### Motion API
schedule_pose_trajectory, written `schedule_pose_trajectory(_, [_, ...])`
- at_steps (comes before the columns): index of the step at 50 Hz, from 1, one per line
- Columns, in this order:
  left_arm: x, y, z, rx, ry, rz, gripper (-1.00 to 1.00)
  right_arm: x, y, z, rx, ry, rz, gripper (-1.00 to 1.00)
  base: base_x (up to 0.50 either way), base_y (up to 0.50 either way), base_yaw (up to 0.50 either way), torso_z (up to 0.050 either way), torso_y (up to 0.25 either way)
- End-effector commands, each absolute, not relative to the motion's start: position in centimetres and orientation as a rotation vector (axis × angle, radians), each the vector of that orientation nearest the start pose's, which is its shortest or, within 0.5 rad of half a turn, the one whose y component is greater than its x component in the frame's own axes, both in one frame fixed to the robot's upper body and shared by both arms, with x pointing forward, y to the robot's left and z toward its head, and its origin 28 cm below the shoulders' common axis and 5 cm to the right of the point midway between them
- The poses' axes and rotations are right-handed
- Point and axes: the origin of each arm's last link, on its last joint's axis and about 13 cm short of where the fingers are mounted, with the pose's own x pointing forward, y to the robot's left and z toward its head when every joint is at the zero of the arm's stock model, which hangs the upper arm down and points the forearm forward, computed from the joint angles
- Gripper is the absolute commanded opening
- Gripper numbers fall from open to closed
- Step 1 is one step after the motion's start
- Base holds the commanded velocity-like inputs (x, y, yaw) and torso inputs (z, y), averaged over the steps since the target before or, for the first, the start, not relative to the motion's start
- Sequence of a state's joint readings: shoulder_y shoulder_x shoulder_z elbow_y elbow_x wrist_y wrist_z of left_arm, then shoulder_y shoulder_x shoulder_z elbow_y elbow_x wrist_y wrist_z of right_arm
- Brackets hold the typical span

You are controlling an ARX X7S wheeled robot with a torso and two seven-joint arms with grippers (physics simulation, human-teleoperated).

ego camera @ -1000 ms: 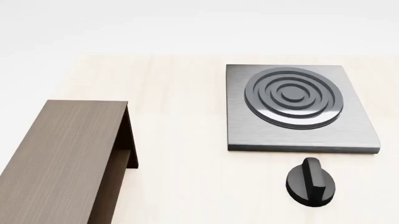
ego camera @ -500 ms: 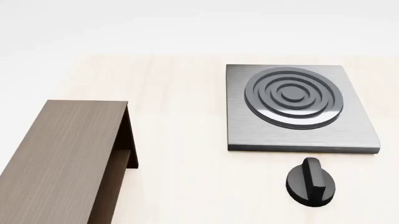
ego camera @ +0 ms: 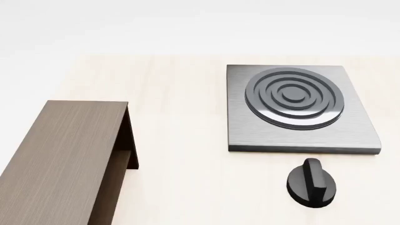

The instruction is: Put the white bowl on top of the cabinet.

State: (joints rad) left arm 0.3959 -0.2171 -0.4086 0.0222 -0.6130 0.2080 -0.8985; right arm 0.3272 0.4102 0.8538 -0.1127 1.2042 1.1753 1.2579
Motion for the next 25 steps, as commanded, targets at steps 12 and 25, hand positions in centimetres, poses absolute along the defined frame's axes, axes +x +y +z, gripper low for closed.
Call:
schedule_pose_trajectory(12, [9.5, 33.7, -0.5, -0.251, 0.109, 1.352, 1.00, 20.1, -26.4, 10.2, 0.747, 0.672, -1.080, 1.00, 0.00, 0.00, 0.00, 0.000, 0.000])
schedule_pose_trajectory(25, [9.4, 33.7, -0.4, -0.248, 0.104, 1.356, 1.00, 20.4, -26.1, 9.7, 0.727, 0.703, -1.027, -1.00, 0.00, 0.00, 0.00, 0.000, 0.000])
